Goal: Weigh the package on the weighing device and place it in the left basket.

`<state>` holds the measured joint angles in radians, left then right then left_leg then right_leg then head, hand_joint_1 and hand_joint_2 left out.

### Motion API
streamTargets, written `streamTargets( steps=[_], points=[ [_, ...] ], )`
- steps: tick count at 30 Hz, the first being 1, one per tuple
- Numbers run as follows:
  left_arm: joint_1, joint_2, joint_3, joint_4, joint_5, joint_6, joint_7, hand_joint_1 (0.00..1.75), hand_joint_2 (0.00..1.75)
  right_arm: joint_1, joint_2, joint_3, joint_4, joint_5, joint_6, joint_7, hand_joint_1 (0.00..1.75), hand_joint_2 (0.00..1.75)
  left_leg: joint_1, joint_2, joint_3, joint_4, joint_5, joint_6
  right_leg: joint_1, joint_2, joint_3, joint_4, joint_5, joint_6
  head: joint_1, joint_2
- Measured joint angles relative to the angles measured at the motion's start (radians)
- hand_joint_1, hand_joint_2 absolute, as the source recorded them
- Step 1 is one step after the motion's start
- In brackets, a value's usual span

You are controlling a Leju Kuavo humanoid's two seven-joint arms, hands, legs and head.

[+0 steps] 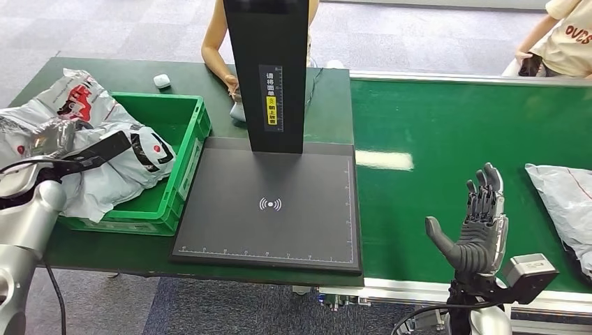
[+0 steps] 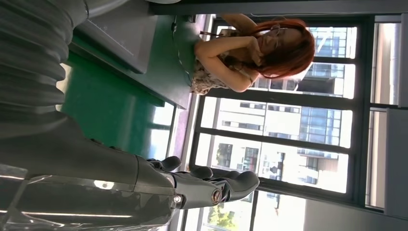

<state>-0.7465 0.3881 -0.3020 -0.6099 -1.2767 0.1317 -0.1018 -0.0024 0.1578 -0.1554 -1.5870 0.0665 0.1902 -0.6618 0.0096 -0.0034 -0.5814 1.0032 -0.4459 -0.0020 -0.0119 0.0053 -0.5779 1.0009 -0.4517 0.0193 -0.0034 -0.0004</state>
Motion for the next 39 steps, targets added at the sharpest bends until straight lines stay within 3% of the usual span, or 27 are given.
streamTargets(
  steps=[4,10,16,20,24,27,32,39],
  points=[
    [0.041,0.002,0.012,-0.028,0.034,0.089,0.035,0.0,1.75,0.0,0.0,0.009,0.012,0.0,-0.016,-0.004,0.0,1.75,0.0,0.0,0.0,0.0,0.0,0.0,0.0,0.0,0.0,0.0,0.0,0.0,0.0,0.0],
    [0.188,-0.015,0.072,-0.202,0.047,0.2,0.033,0.0,1.75,0.002,0.0,0.025,0.017,0.013,-0.042,-0.009,0.0,1.75,0.0,0.001,0.0,0.0,0.0,0.0,0.0,0.0,-0.001,0.0,0.0,0.0,0.0,0.0],
    [0.357,-0.078,0.091,-0.451,0.184,0.245,-0.071,0.0,1.75,0.024,0.0,0.027,-0.002,0.018,-0.044,-0.005,0.0,1.75,-0.002,0.001,0.0,0.0,-0.001,0.001,-0.001,0.0,-0.001,-0.001,0.0,0.0,0.0,0.0],
    [0.487,-0.123,0.079,-0.611,0.38,0.24,-0.202,0.0,1.75,0.039,0.0,0.032,-0.012,0.02,-0.037,-0.005,0.0,1.75,-0.002,0.001,0.0,0.0,-0.002,0.001,-0.001,0.001,-0.001,-0.001,-0.001,0.001,0.0,0.0],
    [0.605,-0.178,0.036,-0.742,0.662,0.139,-0.371,0.0,1.75,0.042,0.0,0.053,-0.014,0.027,-0.028,-0.001,0.0,1.75,-0.002,0.001,0.0,0.0,-0.002,0.001,-0.001,0.0,-0.001,-0.001,-0.001,0.001,0.0,0.0],
    [0.659,-0.225,0.01,-0.799,0.867,0.019,-0.449,0.0,1.75,0.041,-0.002,0.073,-0.014,0.034,-0.03,0.008,0.0,1.75,-0.002,0.001,0.0,0.0,-0.002,0.001,-0.001,0.0,0.0,-0.001,-0.001,0.001,0.0,0.0],
    [0.708,-0.336,-0.006,-0.819,1.239,-0.274,-0.469,0.0,1.75,0.028,-0.012,0.117,0.0,0.038,-0.032,0.033,0.0,1.75,-0.002,0.0,0.0,0.0,-0.002,0.001,-0.001,0.0,0.0,-0.001,-0.001,0.001,0.0,0.0],
    [0.728,-0.45,-0.019,-0.757,1.378,-0.417,-0.449,0.0,1.75,0.002,-0.028,0.179,0.053,0.058,-0.027,0.075,0.0,1.75,-0.002,0.0,0.0,0.0,-0.002,0.001,-0.001,0.0,0.0,-0.001,-0.001,0.001,0.0,0.0]
  ],
)
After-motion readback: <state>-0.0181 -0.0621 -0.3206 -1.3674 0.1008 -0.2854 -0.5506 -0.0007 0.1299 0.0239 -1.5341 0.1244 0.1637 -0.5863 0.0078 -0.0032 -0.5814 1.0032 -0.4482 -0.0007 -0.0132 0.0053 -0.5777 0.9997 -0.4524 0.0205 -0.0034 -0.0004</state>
